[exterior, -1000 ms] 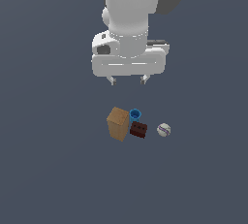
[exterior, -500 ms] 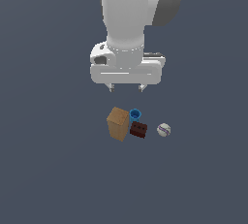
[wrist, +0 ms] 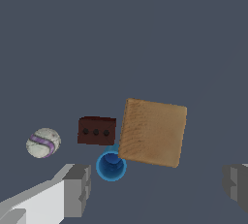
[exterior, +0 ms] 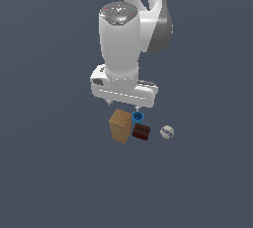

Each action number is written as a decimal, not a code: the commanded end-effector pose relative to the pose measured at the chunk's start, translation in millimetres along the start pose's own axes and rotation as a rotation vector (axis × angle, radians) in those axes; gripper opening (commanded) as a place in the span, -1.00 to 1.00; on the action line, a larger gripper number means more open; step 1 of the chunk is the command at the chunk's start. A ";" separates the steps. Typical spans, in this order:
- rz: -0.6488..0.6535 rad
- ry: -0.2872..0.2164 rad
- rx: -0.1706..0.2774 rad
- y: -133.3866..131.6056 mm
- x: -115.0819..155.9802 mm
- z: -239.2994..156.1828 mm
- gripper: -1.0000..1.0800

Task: Pick up a designated object from a clutter of objects.

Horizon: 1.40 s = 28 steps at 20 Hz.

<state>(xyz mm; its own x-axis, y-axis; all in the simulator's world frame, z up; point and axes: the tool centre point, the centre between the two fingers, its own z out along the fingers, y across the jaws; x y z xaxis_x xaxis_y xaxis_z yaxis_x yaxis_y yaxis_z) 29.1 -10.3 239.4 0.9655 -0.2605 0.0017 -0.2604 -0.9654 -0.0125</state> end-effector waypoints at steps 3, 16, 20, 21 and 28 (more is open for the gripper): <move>0.083 0.000 -0.006 6.1 5.7 24.5 0.92; 0.152 -0.002 -0.013 11.6 9.2 46.9 0.92; 0.152 -0.001 -0.013 11.8 8.9 57.4 0.92; 0.153 -0.001 -0.013 12.0 8.7 61.6 0.92; 0.156 -0.001 -0.013 12.8 8.4 91.8 0.92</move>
<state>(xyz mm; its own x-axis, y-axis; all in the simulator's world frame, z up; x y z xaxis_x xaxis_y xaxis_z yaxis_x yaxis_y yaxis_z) 34.0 -23.6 152.5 0.9137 -0.4065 -0.0011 -0.4065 -0.9137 0.0005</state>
